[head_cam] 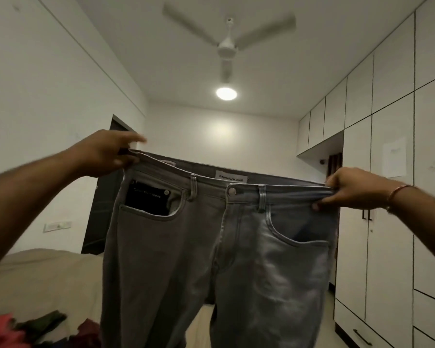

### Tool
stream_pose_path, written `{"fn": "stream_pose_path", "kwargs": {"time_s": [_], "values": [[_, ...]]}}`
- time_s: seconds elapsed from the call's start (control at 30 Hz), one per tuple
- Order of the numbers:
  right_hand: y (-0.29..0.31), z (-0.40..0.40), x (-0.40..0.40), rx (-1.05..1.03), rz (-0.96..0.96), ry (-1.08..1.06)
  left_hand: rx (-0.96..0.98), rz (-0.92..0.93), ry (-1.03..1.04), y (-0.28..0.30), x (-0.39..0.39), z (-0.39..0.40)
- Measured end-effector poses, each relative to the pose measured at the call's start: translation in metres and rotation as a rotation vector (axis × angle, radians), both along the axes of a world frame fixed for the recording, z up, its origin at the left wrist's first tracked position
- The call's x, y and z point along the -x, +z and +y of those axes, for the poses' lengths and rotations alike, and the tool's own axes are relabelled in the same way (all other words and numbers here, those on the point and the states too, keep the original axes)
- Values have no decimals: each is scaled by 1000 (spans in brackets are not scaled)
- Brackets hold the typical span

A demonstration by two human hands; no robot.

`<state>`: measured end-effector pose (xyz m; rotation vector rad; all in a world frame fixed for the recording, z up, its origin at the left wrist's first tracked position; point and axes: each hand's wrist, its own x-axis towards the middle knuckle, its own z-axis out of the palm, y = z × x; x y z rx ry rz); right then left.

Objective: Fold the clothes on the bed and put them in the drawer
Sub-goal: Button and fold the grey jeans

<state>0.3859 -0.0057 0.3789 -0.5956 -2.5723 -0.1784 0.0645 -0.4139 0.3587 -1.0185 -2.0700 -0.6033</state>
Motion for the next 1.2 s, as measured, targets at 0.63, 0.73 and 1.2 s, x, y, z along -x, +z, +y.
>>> {"fn": "stream_pose_path", "kwargs": {"time_s": [0.63, 0.73, 1.2], "values": [[25, 109, -224, -265, 687, -683, -608, -776, -997, 30, -150, 381], [26, 102, -282, -450, 574, -809, -605, -798, -1034, 28, -194, 420], [2, 107, -411, -526, 16, -1218, -257, -840, -941, 13, -322, 504]]}}
